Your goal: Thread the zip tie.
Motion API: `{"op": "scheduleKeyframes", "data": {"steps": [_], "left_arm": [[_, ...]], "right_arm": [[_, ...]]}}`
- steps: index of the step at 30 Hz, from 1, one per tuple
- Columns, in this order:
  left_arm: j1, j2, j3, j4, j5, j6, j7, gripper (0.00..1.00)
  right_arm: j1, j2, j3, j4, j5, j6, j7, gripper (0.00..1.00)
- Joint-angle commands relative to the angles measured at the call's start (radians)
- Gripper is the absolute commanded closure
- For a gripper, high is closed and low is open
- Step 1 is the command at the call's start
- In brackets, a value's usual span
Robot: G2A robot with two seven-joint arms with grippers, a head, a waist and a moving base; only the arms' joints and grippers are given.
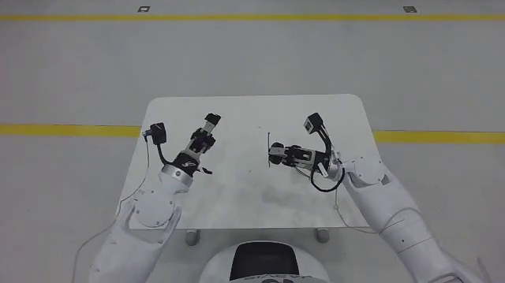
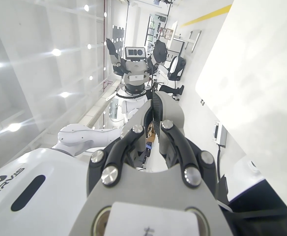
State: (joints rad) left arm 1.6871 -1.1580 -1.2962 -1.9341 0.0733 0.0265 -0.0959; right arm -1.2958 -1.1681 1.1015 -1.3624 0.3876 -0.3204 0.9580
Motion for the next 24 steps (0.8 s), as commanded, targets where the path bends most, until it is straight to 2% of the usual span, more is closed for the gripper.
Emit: {"op": "scheduleKeyframes", "data": {"steps": [1,6,12,16,24], "left_arm": [[-0.004,0.002,0.022,-0.004,0.081,-0.003,-0.014,0.00],[-0.021,0.000,0.096,0.011,0.216,0.005,-0.039,0.00],[-0.054,-0.007,0.178,0.043,0.286,0.004,-0.066,0.00],[-0.065,-0.009,0.207,0.052,0.336,0.006,-0.062,0.00],[-0.065,-0.009,0.208,0.054,0.338,0.000,-0.058,0.00]], "right_arm": [[-0.004,0.000,0.000,-0.004,-0.007,0.009,-0.029,1.00],[-0.018,0.004,0.018,-0.004,-0.014,0.020,-0.062,1.00],[-0.046,0.012,0.050,-0.008,-0.012,0.036,-0.089,1.00],[-0.054,0.014,0.055,-0.008,-0.010,0.047,-0.089,1.00],[-0.052,0.015,0.059,-0.008,-0.020,0.046,-0.097,1.00]]}}
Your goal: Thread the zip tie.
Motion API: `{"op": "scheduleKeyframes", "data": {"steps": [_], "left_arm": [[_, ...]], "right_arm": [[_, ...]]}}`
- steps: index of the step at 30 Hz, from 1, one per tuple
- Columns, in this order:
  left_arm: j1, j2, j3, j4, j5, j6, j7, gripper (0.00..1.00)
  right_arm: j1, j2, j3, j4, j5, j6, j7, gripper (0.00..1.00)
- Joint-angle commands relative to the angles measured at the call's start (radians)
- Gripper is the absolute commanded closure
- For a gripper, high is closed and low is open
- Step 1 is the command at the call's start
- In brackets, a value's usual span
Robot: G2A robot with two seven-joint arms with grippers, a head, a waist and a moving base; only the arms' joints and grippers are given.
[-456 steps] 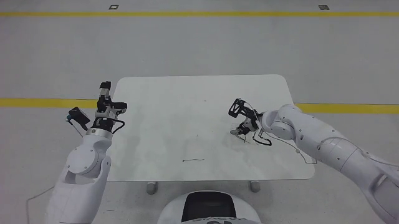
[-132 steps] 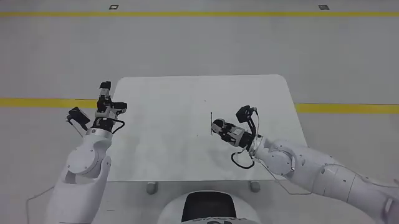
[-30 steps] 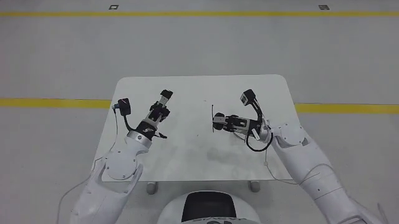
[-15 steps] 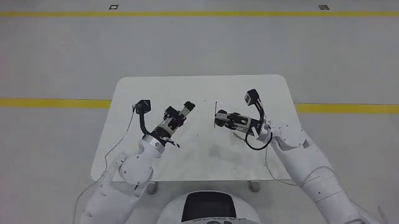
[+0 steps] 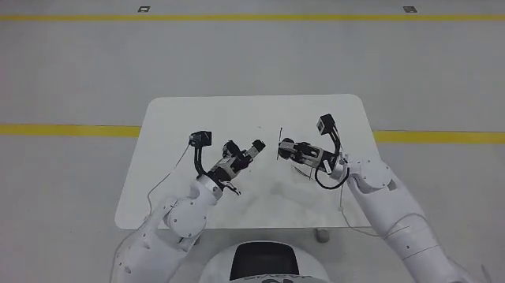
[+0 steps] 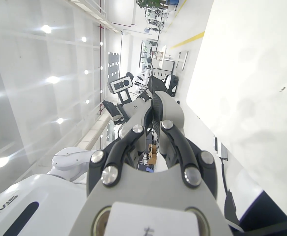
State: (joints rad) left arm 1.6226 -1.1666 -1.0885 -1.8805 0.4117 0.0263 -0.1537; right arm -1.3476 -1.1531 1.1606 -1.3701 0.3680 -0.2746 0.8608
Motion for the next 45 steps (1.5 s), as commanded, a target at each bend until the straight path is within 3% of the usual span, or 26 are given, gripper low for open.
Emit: {"op": "scheduleKeyframes", "data": {"steps": [1,7,14,24,25,27,35,39,45], "left_arm": [[0.000,0.000,0.000,0.000,0.000,0.000,0.000,0.00],[-0.007,0.002,0.014,0.008,0.075,-0.013,0.003,0.00],[-0.004,0.011,0.022,0.003,0.238,-0.039,0.014,0.00],[0.007,0.028,0.041,-0.010,0.561,-0.083,0.030,0.00],[0.010,0.029,0.043,-0.010,0.575,-0.084,0.030,0.00],[0.020,0.028,0.029,-0.005,0.511,-0.062,0.036,0.00],[0.016,0.028,0.029,-0.003,0.523,-0.061,0.036,0.00],[0.004,0.035,0.045,-0.014,0.712,-0.077,0.059,0.00],[0.014,0.044,0.083,-0.029,0.986,-0.072,0.071,0.00]], "right_arm": [[0.000,0.000,0.000,0.000,0.000,0.000,0.000,1.00],[-0.008,-0.001,-0.003,-0.004,-0.004,0.020,-0.031,1.00],[-0.004,0.001,-0.002,0.013,0.003,0.041,-0.016,1.00],[0.018,0.001,0.000,0.042,0.009,0.058,-0.004,1.00],[0.021,0.001,-0.003,0.044,0.008,0.063,-0.002,1.00],[0.024,0.000,-0.002,0.046,-0.007,0.068,-0.033,1.00],[0.024,0.000,-0.002,0.046,-0.007,0.068,-0.033,1.00],[0.021,-0.001,-0.006,0.017,-0.007,0.100,-0.054,1.00],[0.053,-0.003,-0.017,-0.004,-0.009,0.214,-0.052,1.00]]}}
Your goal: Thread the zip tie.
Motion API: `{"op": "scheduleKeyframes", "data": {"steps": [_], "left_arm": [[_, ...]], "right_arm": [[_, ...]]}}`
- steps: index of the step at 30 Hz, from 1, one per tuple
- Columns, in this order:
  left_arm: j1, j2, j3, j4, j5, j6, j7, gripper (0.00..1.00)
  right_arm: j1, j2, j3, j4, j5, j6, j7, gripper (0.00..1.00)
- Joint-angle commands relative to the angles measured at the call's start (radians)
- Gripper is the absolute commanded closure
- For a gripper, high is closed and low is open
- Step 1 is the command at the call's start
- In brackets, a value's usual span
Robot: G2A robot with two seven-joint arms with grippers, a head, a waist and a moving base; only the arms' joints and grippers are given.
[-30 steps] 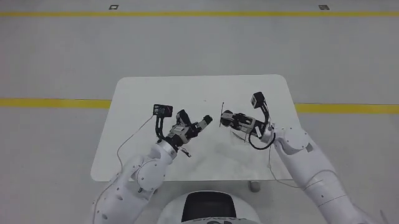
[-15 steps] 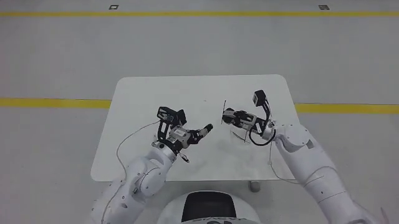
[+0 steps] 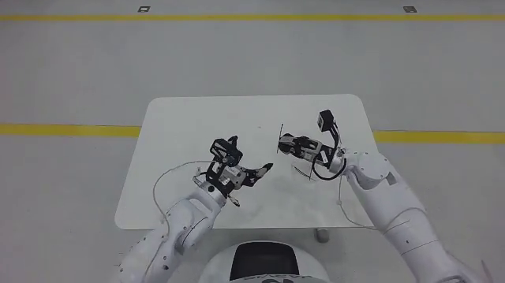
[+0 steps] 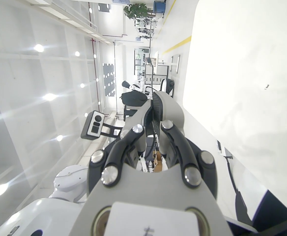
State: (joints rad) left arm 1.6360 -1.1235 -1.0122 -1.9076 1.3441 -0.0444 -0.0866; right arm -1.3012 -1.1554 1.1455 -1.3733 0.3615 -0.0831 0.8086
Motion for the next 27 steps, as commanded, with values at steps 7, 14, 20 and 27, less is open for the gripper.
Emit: {"op": "scheduleKeyframes", "data": {"steps": [7,14,20,27], "left_arm": [[-0.004,0.011,0.038,-0.003,0.226,-0.024,0.068,0.00],[-0.025,0.016,0.038,0.005,0.226,-0.032,0.053,0.00],[-0.192,0.102,0.154,0.028,0.226,0.017,-0.017,0.00],[-0.462,0.238,0.492,0.078,0.226,0.255,-0.002,0.00]], "right_arm": [[0.040,-0.004,-0.007,0.006,0.037,0.128,0.001,1.00],[0.038,-0.005,-0.009,0.002,0.036,0.127,-0.007,1.00],[0.032,-0.005,-0.011,-0.035,0.049,0.173,-0.019,1.00],[0.048,-0.008,-0.018,-0.028,0.070,0.240,-0.021,1.00]]}}
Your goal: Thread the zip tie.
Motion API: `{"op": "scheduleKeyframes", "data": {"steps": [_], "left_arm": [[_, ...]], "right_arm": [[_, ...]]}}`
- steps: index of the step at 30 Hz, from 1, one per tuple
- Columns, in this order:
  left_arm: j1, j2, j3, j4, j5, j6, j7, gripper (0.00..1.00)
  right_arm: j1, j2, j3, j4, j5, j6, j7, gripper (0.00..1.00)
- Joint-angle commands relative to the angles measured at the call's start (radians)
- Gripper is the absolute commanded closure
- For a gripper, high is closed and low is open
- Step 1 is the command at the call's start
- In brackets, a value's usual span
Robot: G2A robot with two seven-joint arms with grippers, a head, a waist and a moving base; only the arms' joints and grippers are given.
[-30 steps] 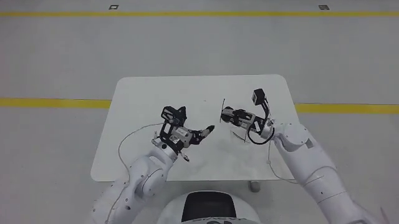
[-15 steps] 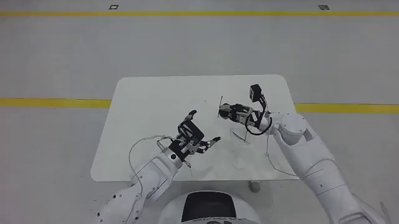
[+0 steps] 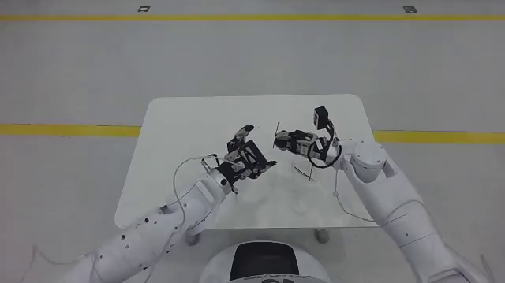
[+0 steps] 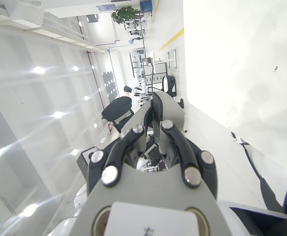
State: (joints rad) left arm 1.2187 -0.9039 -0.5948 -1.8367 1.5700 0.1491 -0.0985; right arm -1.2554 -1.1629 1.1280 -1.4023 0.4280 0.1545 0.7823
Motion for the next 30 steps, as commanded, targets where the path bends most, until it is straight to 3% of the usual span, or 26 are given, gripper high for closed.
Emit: {"op": "scheduleKeyframes", "data": {"steps": [1,2,10,15,20,30], "left_arm": [[-0.073,0.031,0.124,0.014,0.000,0.102,0.023,0.00],[-0.089,0.038,0.154,0.019,0.000,0.131,0.027,0.00],[-0.088,0.037,0.153,0.021,0.000,0.128,0.028,0.00],[-0.102,0.034,0.156,0.033,0.000,0.114,0.033,0.00],[-0.110,0.033,0.178,0.030,0.000,0.150,0.030,0.00],[-0.114,0.033,0.180,0.036,0.000,0.142,0.036,0.00]], "right_arm": [[0.003,0.000,0.000,0.002,0.002,0.001,0.003,1.00],[0.003,0.000,0.000,0.002,0.002,0.001,0.003,1.00],[-0.004,-0.002,0.000,-0.003,0.012,0.001,-0.021,1.00],[0.002,-0.005,-0.002,-0.011,0.037,0.033,-0.043,1.00],[0.010,-0.008,-0.006,-0.012,0.058,0.050,-0.041,1.00],[0.008,-0.008,-0.006,-0.013,0.058,0.049,-0.045,1.00]]}}
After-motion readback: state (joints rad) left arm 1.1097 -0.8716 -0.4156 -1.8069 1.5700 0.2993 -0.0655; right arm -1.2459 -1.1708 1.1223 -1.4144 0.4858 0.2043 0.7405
